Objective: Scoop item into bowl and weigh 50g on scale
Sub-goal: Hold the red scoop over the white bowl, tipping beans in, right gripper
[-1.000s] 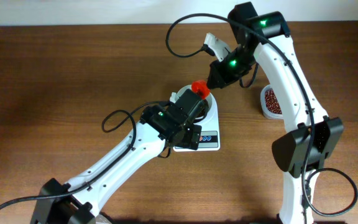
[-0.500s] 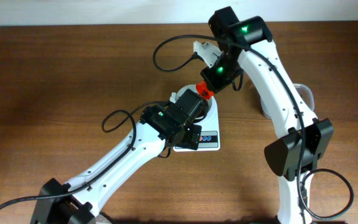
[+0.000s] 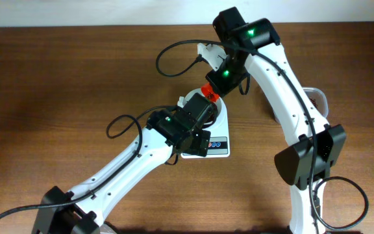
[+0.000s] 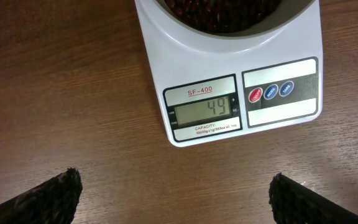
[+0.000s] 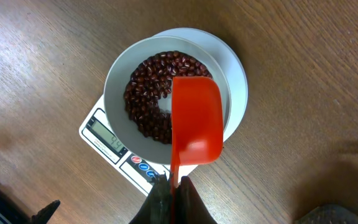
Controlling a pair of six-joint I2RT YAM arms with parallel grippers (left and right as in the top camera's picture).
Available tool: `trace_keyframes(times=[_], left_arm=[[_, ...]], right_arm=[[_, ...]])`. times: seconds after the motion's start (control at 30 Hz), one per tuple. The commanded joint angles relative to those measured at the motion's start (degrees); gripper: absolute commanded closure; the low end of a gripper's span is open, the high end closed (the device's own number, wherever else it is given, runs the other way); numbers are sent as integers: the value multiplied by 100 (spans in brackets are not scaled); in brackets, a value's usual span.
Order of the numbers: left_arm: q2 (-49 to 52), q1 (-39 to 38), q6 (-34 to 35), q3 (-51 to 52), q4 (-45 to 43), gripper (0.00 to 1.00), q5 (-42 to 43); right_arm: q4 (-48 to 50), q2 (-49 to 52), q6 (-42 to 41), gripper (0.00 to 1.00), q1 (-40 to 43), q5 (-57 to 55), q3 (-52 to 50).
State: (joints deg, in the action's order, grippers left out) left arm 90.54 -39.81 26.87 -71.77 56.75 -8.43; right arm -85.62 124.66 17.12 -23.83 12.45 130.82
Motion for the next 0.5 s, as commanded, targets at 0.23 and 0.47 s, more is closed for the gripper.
trace_keyframes(times=[0.23, 0.47], left_arm=[[-26, -17, 28, 26, 9, 1, -61], [-26, -17, 28, 28, 9, 1, -61]], right_arm=[[11, -109, -245, 96, -52, -133, 125], [57, -109, -260, 96, -85, 68, 125]])
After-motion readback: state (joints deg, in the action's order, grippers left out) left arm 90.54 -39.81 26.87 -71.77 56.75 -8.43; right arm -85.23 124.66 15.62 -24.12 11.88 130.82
